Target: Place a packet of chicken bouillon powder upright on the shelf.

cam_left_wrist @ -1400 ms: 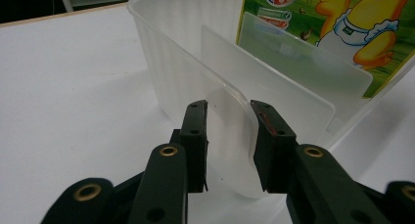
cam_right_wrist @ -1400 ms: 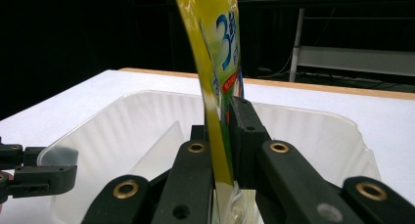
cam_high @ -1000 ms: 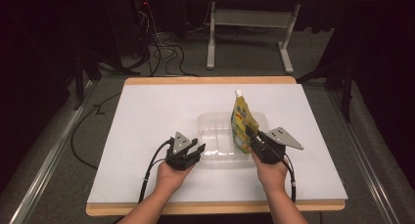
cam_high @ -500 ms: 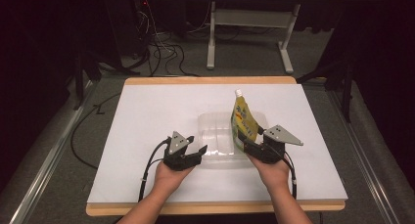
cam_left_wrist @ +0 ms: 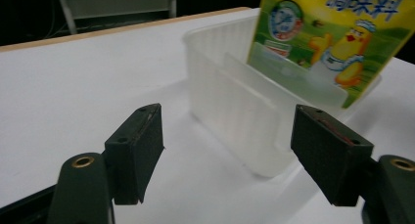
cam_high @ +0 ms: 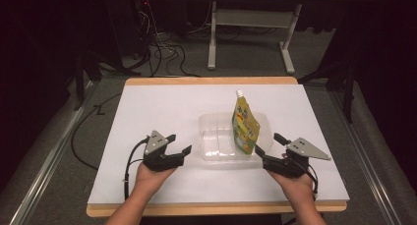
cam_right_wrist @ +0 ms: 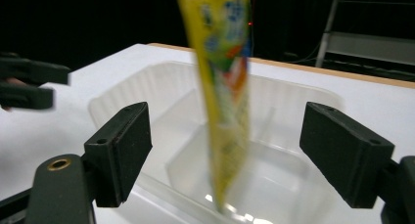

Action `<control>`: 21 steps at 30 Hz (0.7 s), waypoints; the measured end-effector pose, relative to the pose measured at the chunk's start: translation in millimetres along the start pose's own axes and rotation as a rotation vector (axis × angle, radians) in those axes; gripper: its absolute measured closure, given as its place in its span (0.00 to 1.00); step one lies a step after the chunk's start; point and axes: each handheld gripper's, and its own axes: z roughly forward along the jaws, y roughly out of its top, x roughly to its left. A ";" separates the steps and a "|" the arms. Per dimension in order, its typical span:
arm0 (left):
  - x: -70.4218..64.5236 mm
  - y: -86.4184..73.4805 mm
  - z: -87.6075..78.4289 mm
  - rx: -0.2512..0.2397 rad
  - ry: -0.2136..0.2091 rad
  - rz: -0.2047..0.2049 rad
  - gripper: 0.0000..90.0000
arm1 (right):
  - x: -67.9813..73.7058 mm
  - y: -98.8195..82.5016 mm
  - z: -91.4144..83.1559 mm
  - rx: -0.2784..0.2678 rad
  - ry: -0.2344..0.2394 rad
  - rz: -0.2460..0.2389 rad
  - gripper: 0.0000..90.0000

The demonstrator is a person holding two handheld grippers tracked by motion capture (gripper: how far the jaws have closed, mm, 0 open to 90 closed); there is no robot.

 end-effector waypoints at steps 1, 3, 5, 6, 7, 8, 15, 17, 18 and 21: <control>5.8 -0.8 -4.7 -0.001 0.008 -0.017 0.32 | -6.8 -2.3 -4.3 0.005 -0.012 -0.001 0.23; 16.0 -3.9 -14.4 -0.005 0.032 -0.034 0.32 | -22.3 -7.4 -12.7 0.015 -0.040 0.007 0.24; 31.3 -16.2 -32.3 0.013 0.087 -0.019 0.32 | -37.9 -13.1 -21.8 0.018 -0.076 0.010 0.24; 31.3 -16.2 -32.3 0.013 0.087 -0.019 0.32 | -37.9 -13.1 -21.8 0.018 -0.076 0.010 0.24; 40.6 -29.4 -46.5 0.030 0.132 -0.010 0.32 | -51.3 -20.8 -31.0 0.005 -0.121 0.009 0.24; 40.6 -29.4 -46.5 0.030 0.132 -0.010 0.32 | -57.1 -25.6 -35.4 -0.011 -0.140 0.022 0.24; 45.1 -44.8 -67.1 0.029 0.194 -0.054 0.31 | -78.3 -44.6 -44.0 -0.032 -0.175 0.097 0.24; 36.5 -41.7 -60.6 0.028 0.181 -0.010 0.31 | -75.4 -45.0 -38.7 -0.036 -0.171 0.080 0.25; 36.5 -41.7 -60.6 0.028 0.181 -0.010 0.31 | -75.4 -45.0 -38.7 -0.036 -0.171 0.080 0.25; 33.6 -42.6 -55.6 0.059 0.164 0.026 0.30 | -70.4 -43.6 -33.1 -0.031 -0.163 0.068 0.25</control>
